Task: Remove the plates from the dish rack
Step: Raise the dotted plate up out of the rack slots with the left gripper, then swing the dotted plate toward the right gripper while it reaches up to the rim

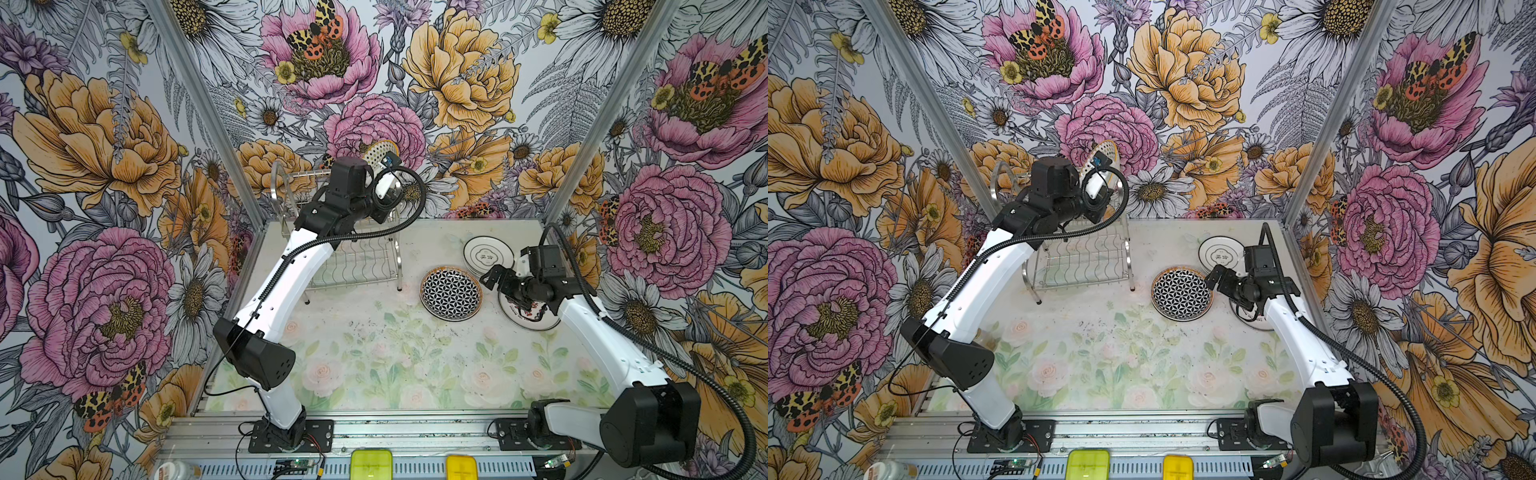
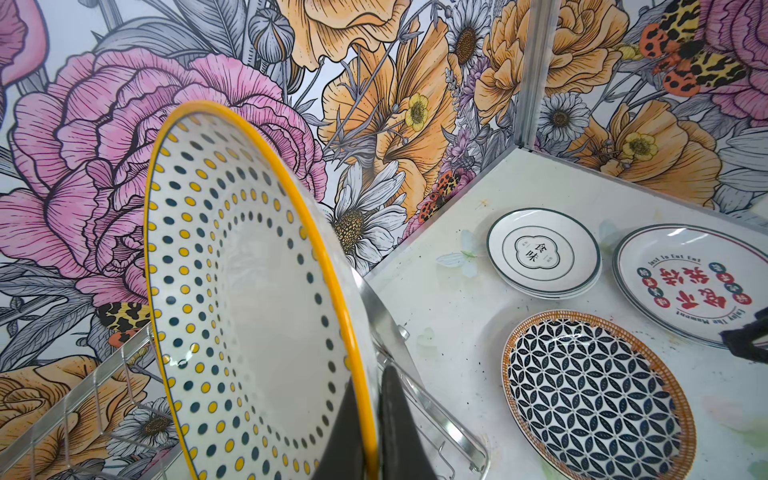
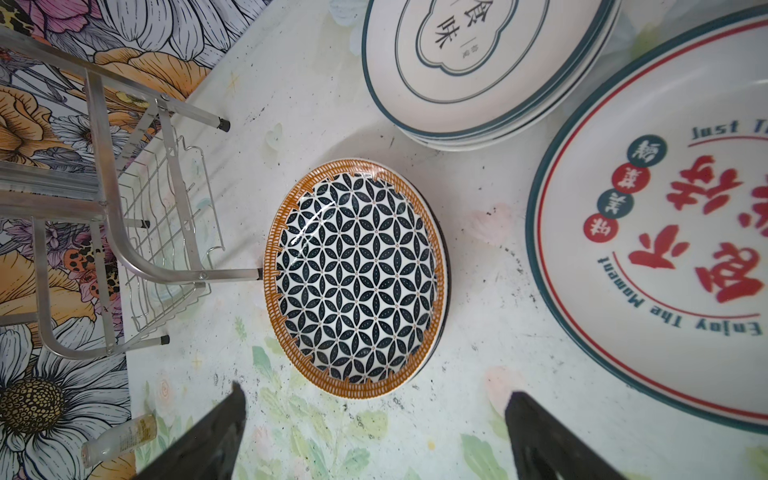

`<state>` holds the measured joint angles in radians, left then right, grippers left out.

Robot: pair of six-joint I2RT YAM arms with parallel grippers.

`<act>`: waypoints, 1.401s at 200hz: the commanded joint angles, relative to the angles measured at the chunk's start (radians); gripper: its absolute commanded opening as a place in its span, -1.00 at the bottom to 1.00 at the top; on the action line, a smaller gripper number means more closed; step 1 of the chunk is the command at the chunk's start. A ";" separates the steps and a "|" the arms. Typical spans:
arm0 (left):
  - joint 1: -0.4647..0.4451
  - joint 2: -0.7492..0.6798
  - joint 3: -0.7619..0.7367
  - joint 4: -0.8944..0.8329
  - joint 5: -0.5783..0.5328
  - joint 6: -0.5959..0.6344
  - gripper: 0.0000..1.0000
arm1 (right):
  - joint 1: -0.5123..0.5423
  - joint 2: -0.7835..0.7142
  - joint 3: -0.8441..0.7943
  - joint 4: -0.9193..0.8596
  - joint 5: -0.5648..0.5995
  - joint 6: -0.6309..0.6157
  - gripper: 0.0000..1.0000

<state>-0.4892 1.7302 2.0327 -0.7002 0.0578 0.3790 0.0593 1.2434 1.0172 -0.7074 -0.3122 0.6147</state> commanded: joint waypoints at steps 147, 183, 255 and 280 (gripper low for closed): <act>-0.048 -0.070 0.106 0.026 -0.053 0.097 -1.00 | -0.005 -0.035 0.011 0.004 -0.027 -0.006 0.99; -0.060 -0.077 0.114 0.007 -0.079 0.116 -1.00 | -0.005 -0.039 0.012 0.003 -0.029 -0.005 0.98; -0.089 -0.116 0.111 -0.007 -0.119 0.141 -1.00 | -0.004 -0.034 0.015 0.005 -0.030 -0.005 0.99; -0.096 -0.118 0.110 -0.007 -0.127 0.142 -1.00 | -0.003 -0.036 0.012 0.005 -0.030 -0.006 0.99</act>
<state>-0.5781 1.6714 2.0930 -0.8268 -0.0265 0.4747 0.0593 1.2301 1.0172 -0.7071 -0.3359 0.6151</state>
